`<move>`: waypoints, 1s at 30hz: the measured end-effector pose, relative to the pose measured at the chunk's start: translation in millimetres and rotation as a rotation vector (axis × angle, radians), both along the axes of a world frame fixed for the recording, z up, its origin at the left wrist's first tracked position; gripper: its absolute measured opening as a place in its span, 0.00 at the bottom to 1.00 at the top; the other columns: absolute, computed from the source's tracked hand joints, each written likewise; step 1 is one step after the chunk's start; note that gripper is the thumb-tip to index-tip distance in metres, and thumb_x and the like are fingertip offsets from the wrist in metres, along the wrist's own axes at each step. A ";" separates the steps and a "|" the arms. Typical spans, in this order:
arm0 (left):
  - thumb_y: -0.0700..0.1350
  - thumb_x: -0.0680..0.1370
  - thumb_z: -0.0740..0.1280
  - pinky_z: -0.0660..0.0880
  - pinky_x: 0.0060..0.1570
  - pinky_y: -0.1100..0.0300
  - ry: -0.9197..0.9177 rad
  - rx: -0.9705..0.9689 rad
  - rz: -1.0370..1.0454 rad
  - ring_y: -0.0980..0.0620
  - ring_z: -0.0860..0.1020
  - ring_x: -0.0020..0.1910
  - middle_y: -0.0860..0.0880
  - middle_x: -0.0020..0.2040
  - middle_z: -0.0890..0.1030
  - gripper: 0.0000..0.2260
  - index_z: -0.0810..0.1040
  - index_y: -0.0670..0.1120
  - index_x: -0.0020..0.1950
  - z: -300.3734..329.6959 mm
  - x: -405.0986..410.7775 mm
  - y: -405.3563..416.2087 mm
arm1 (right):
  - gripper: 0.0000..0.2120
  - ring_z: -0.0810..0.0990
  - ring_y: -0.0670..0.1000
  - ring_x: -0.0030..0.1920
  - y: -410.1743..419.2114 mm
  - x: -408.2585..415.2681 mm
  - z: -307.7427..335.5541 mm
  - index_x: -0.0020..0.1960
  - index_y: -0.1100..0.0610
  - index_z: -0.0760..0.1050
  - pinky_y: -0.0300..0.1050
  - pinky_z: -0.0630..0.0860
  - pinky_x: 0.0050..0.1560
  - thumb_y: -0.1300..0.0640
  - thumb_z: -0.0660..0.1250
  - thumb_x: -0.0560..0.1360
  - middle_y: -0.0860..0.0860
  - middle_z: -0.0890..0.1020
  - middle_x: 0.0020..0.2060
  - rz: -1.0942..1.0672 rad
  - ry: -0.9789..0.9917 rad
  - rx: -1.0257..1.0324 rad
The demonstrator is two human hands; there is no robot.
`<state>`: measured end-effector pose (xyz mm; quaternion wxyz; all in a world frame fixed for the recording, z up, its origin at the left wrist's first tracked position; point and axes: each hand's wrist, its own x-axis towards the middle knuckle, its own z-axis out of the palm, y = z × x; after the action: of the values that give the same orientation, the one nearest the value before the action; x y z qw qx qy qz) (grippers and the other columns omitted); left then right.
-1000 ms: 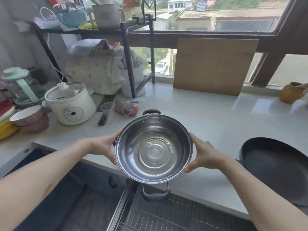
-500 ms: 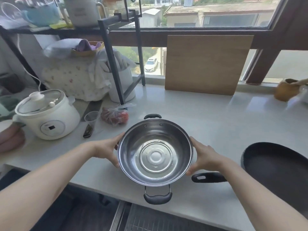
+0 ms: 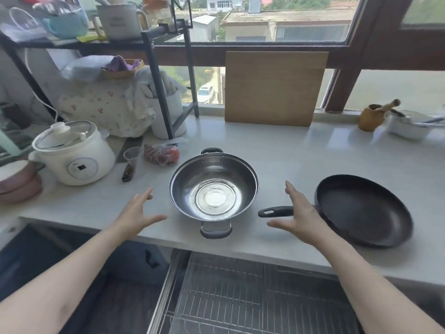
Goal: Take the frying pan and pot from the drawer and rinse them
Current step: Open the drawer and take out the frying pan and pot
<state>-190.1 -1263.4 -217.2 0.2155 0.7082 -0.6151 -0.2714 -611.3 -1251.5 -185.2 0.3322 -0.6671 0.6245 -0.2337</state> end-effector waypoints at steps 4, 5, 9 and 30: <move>0.52 0.72 0.75 0.66 0.69 0.51 0.083 -0.003 0.056 0.51 0.69 0.68 0.50 0.66 0.71 0.37 0.62 0.49 0.77 -7.0 -18.7 86.8 | 0.52 0.56 0.48 0.77 84.9 -24.3 -2.5 0.80 0.50 0.47 0.46 0.55 0.75 0.45 0.77 0.68 0.50 0.59 0.78 -0.066 0.023 -0.037; 0.51 0.73 0.75 0.67 0.68 0.51 0.096 0.003 0.051 0.50 0.69 0.69 0.49 0.67 0.71 0.37 0.62 0.48 0.77 -9.6 -25.2 109.0 | 0.52 0.57 0.49 0.77 107.5 -30.7 -3.5 0.80 0.50 0.47 0.48 0.56 0.76 0.44 0.76 0.68 0.51 0.59 0.78 -0.084 0.026 -0.035; 0.48 0.74 0.75 0.68 0.68 0.52 0.128 0.056 0.030 0.51 0.70 0.68 0.47 0.67 0.71 0.34 0.64 0.48 0.76 -30.1 -45.5 194.4 | 0.50 0.62 0.49 0.75 202.5 -55.3 -13.7 0.80 0.49 0.48 0.47 0.60 0.73 0.45 0.76 0.69 0.50 0.63 0.76 -0.191 -0.014 -0.001; 0.54 0.68 0.78 0.58 0.71 0.39 0.101 0.263 0.572 0.38 0.52 0.77 0.38 0.78 0.53 0.54 0.43 0.39 0.79 -148.0 -117.5 370.8 | 0.53 0.62 0.62 0.74 406.6 -88.7 -168.4 0.78 0.64 0.49 0.60 0.68 0.67 0.41 0.76 0.68 0.61 0.60 0.75 -0.851 0.082 0.390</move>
<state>-307.6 -892.6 -365.2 0.2200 0.8599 -0.3390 -0.3119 -700.0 -844.9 -353.6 0.3013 -0.2855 0.8873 -0.2008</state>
